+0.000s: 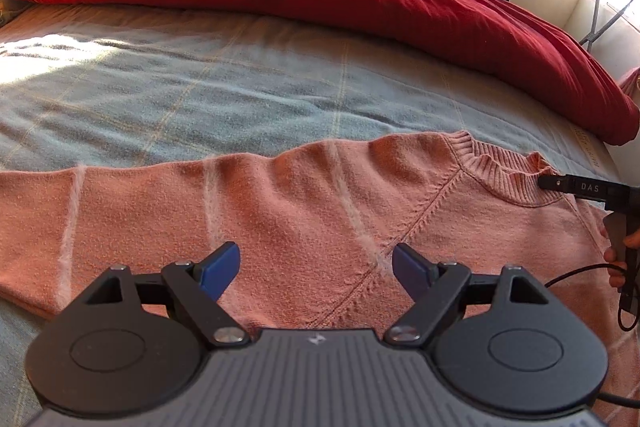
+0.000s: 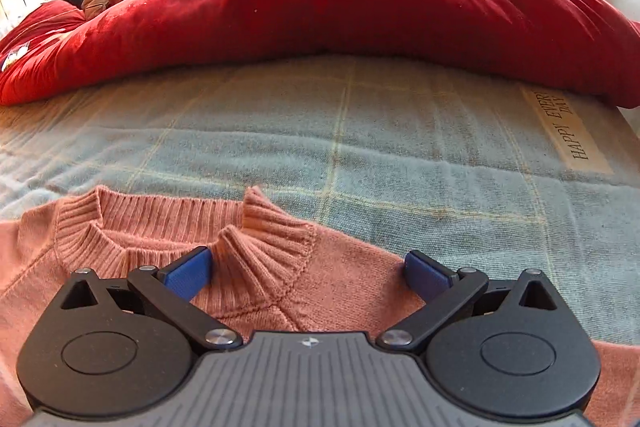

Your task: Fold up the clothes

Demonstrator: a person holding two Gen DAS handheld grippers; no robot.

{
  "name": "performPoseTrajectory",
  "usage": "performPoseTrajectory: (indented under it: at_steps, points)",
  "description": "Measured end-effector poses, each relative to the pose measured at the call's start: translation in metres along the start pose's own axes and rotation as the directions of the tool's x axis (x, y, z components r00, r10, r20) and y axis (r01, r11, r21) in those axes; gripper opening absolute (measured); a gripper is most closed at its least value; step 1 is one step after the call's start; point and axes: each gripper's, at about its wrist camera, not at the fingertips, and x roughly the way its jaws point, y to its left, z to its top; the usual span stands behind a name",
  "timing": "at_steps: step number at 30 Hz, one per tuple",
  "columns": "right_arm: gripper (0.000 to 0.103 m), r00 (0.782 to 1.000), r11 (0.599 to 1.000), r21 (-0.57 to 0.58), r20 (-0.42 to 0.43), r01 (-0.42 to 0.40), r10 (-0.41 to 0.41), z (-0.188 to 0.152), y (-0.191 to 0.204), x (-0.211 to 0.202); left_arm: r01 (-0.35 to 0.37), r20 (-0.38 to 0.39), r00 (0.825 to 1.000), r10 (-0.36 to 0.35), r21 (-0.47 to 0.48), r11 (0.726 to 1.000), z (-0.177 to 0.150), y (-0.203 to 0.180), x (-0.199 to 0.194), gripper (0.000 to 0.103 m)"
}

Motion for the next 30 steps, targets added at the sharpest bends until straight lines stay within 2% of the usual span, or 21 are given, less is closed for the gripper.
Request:
performPoseTrajectory:
  at_steps: [4,8,10,13,16,21,27,30]
  points:
    - [0.103,0.999,0.998,0.057,0.01,-0.038,0.037,-0.016,-0.003,-0.033,0.01,-0.009,1.0,-0.011,-0.005,1.0,-0.003,-0.01,0.002,0.083]
    - [0.103,0.999,1.0,0.005,-0.045,-0.007,0.007,-0.03,0.004,-0.014,0.047,-0.042,0.998,-0.047,-0.001,0.999,-0.009,-0.021,0.012,0.083]
    - [0.103,1.0,1.0,-0.006,-0.024,-0.003,0.003,-0.029,0.003,-0.008,0.06,-0.052,0.997,-0.059,0.021,0.998,-0.011,-0.028,0.015,0.083]
    - [0.103,1.0,0.996,0.082,-0.004,-0.027,0.027,-0.039,-0.024,-0.023,0.051,-0.042,0.998,-0.048,0.061,0.997,-0.01,-0.035,0.012,0.083]
    - [0.103,0.998,0.982,0.183,0.021,-0.054,0.051,-0.055,-0.056,-0.043,0.059,-0.037,0.998,-0.057,0.057,0.997,-0.009,-0.039,0.007,0.083]
    - [0.103,0.994,0.933,0.345,0.067,-0.102,0.084,-0.082,-0.109,-0.077,0.086,-0.042,0.996,-0.083,0.063,0.994,-0.014,-0.051,0.002,0.083]
    - [0.103,0.985,0.837,0.522,0.128,-0.164,0.113,-0.115,-0.173,-0.117,0.14,-0.086,0.988,-0.129,0.136,0.981,-0.032,-0.078,0.005,0.084]
    - [0.103,0.985,0.812,0.562,0.15,-0.154,0.083,-0.132,-0.205,-0.126,0.141,-0.117,0.986,-0.121,0.181,0.973,-0.043,-0.086,0.009,0.084]
